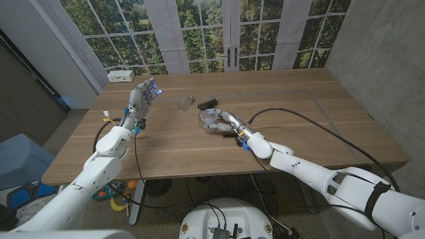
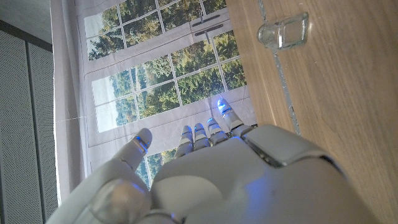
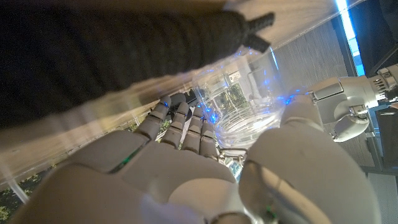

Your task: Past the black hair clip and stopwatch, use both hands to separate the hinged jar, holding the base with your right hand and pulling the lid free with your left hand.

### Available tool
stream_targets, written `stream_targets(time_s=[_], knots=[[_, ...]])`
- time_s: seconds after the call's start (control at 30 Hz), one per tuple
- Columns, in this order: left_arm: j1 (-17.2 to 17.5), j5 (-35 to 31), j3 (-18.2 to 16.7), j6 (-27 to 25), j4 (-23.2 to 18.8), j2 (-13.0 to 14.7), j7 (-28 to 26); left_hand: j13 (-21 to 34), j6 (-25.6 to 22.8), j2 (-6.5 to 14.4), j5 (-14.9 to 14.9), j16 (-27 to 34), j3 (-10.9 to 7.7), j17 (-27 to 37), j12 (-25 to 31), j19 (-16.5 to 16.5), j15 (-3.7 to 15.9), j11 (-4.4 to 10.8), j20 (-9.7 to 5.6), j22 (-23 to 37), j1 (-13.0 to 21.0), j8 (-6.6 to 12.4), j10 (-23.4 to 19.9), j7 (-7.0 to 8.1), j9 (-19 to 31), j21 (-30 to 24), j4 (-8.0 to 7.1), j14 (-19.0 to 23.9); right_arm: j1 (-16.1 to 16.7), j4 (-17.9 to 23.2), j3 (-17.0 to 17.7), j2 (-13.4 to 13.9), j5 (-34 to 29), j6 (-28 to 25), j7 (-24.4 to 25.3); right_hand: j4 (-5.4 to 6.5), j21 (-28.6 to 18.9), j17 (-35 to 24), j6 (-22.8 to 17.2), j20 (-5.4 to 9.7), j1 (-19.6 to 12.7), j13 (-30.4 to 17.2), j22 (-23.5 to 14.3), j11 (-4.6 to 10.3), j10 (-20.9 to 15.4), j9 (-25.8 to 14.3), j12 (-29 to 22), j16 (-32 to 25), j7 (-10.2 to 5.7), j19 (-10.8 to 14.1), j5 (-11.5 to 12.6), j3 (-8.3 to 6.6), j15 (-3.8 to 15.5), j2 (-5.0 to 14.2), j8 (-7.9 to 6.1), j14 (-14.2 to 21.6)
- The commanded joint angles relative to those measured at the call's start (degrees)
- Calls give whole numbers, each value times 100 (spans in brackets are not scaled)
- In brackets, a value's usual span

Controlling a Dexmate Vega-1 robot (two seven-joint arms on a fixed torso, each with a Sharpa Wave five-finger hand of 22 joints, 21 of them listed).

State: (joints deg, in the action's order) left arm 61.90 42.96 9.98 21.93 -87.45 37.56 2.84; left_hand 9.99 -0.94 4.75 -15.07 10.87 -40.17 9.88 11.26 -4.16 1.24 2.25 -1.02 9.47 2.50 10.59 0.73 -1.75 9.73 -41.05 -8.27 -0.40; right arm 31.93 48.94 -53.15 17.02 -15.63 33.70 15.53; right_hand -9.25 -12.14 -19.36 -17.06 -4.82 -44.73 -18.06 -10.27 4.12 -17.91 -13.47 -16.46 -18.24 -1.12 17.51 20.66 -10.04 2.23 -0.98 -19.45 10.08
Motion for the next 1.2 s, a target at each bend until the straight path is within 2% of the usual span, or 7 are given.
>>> stream_targets(time_s=[0.03,0.23,0.33,0.5,0.63,0.93,1.2], knots=[[10,26,-14,15,17,-14,21,11,-27,405,-22,6,-22,13,-6,21,4,21,14,14,-73,-15,-32,11,18,38,-11,41,-74,-363,-102,-185,-53,121,285,-44,-55,-104,-610,20,-479,-138,-26,99,-506,-30,-168,-194,-89,135,-336,-185,225,184,-321,253],[20,20,-22,30,11,-10,22,11,-23,403,-25,0,-23,13,-8,28,5,13,13,15,-79,-17,-36,21,18,58,-11,37,-16,-262,-155,-177,-279,-64,711,-48,-132,-302,-1384,167,-931,-384,-28,256,-1214,-4,-443,-586,-290,450,-770,-338,578,292,-732,794],[24,27,-24,26,6,-8,27,11,-23,402,-27,-2,-24,13,-9,32,6,11,15,15,-82,-17,-37,19,18,66,-10,35,3,-255,-170,-171,-343,-58,892,-24,-208,-550,-1906,278,-1161,-613,-42,337,-1916,21,-789,-938,-371,727,-944,-374,836,338,-1017,1226],[20,32,-18,29,12,-13,44,11,-27,401,-29,-4,-25,13,-9,38,2,11,16,15,-85,-16,-41,35,18,77,-10,37,-30,-533,-192,-263,-354,227,1210,4,-327,-979,-2872,516,-1492,-907,-75,410,-2881,66,-1260,-1455,-461,1031,-999,-514,996,707,-1468,1750],[18,24,-13,35,9,-16,44,11,-26,401,-31,-4,-27,13,-10,43,7,15,17,16,-87,-17,-45,41,18,89,-9,42,-3,-552,-163,-272,-336,320,1412,-17,-412,-1166,-3406,616,-1702,-1095,-97,441,-3564,93,-1609,-1679,-436,1171,-984,-633,1034,928,-1705,2138],[16,28,-2,43,3,-22,66,10,-29,403,-35,-5,-32,12,-9,54,14,23,23,16,-89,-17,-58,45,18,111,-5,52,247,67,17,-59,-351,21,1647,-57,-720,-1603,-3493,906,-2077,-1423,-164,480,-3851,138,-1877,-2163,-217,1667,-1038,-731,1089,993,-1751,2949],[4,12,13,56,-6,-22,86,10,-30,404,-38,-7,-37,11,-13,61,16,22,28,17,-91,-17,-57,43,18,133,-3,55,436,398,149,49,-466,-4,1982,113,-957,-1871,-3249,1003,-1991,-1662,-273,623,-3711,-42,-1948,-2350,-308,1896,-1005,-679,1023,1085,-1787,3246]])
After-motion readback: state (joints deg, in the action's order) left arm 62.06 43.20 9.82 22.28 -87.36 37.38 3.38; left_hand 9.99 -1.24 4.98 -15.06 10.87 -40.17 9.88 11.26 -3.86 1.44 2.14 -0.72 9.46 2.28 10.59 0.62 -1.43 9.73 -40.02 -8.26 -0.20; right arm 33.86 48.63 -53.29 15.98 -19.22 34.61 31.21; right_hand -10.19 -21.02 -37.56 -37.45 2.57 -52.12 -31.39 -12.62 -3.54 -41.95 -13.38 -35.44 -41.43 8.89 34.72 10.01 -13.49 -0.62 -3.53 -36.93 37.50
